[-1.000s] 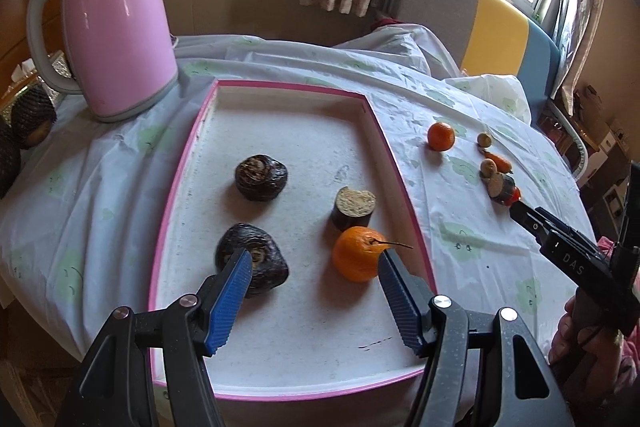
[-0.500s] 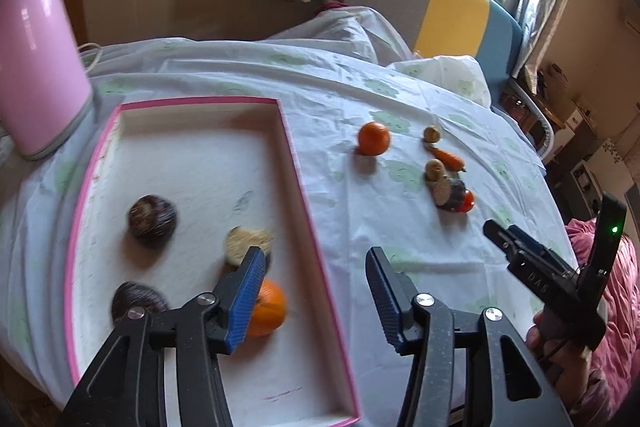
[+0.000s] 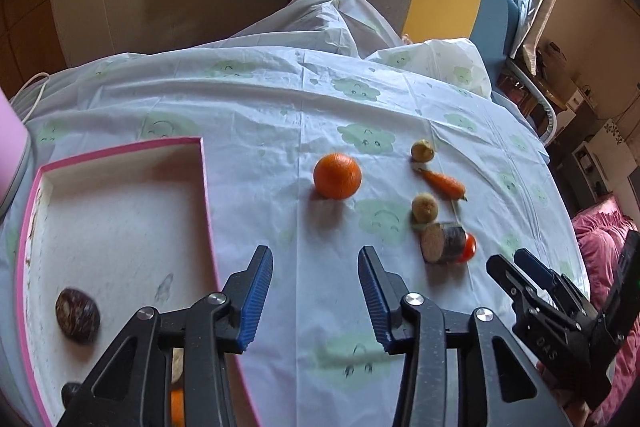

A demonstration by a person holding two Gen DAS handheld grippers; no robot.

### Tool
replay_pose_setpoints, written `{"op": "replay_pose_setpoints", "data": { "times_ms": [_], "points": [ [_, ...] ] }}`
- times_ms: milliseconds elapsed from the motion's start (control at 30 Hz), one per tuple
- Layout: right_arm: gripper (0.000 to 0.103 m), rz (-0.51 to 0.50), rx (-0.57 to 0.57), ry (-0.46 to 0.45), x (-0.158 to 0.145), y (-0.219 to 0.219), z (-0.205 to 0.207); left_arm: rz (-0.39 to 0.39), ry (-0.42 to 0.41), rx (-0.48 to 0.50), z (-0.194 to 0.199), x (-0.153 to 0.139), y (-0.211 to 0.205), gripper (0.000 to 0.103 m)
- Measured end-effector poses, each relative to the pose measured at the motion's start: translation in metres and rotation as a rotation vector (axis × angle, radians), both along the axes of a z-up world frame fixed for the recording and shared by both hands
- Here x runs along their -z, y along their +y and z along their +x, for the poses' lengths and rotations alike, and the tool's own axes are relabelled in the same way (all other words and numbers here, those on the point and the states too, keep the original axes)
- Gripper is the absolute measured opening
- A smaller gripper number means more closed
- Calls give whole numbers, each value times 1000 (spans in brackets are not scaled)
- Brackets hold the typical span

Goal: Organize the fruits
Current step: 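Move both grippers back over the remaining produce on the sheet, then grasp a mandarin with the left gripper while the right grasps a small brown round fruit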

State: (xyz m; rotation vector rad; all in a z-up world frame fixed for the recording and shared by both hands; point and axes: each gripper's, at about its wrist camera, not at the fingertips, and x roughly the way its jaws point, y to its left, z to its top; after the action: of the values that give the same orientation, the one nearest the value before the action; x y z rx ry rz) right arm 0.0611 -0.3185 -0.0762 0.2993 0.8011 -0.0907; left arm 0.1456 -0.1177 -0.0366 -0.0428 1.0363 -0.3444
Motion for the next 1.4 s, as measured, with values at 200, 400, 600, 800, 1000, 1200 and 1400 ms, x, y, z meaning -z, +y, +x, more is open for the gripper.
{"op": "replay_pose_setpoints", "data": {
  "times_ms": [200,400,600,800,1000,1200,1400],
  "points": [
    [60,-7,-28,-11,-4,-4,26,1,39,-26,29,13,-15,45],
    [53,14,-67,-12,-4,-6,63,-9,56,-44,50,24,-26,45],
    [51,4,-116,2,0,-1,104,-22,65,-53,66,31,-34,46],
    [46,-18,-151,30,10,4,140,-40,62,-37,79,34,-43,47],
    [27,-35,-171,57,21,5,157,-64,88,-19,88,45,-51,47],
    [27,-36,-177,54,20,4,156,-65,63,-25,87,45,-51,39],
    [27,-28,-183,46,16,11,147,-34,18,-31,74,30,-45,39]
  ]
}}
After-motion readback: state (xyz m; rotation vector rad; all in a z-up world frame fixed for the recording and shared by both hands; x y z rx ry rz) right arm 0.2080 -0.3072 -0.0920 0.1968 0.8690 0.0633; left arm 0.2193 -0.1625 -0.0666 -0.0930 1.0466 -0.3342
